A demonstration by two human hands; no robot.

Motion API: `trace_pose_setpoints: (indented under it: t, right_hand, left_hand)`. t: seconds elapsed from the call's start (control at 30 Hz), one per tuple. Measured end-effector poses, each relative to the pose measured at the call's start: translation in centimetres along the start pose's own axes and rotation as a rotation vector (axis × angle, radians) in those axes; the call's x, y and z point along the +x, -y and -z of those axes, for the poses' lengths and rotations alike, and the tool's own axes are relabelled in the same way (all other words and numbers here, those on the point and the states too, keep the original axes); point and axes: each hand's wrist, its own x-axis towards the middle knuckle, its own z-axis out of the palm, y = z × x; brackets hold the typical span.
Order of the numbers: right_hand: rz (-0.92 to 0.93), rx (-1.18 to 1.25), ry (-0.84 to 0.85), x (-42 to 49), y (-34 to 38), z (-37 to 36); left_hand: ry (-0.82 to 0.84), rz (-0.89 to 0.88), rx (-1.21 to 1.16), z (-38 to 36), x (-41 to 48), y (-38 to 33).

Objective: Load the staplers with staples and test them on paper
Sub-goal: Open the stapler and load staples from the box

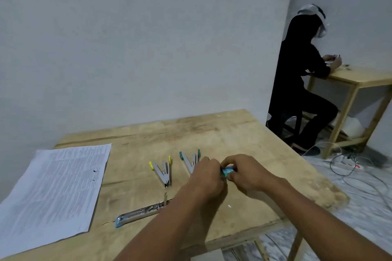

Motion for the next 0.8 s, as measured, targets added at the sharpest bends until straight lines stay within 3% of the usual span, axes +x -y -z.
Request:
trace_pose_setpoints:
  t: [0.17,0.23,0.43,0.8]
  right_hand:
    - [-0.265,0.592,-0.087,-0.3,-0.5,0.5]
    - [-0.330,0.672,-0.083,-0.2,-0.5,0.0]
    - [-0.325,0.408,-0.169,0.3,-1.3,0.0]
    - [-0.267,0.351,-0.164,-0.1,-1.7,-0.8]
  left_hand:
    - [-0.101,0.015,-0.141,-0.7,0.1,0.2]
    - [-0.118,0.030,-0.189,-0.7,-0.2,0.5]
    - [-0.103,0.068,-0.208,0.2,-0.9,1.6]
    - [-0.117,0.163,-0.190,0.7,-0.8,0.9]
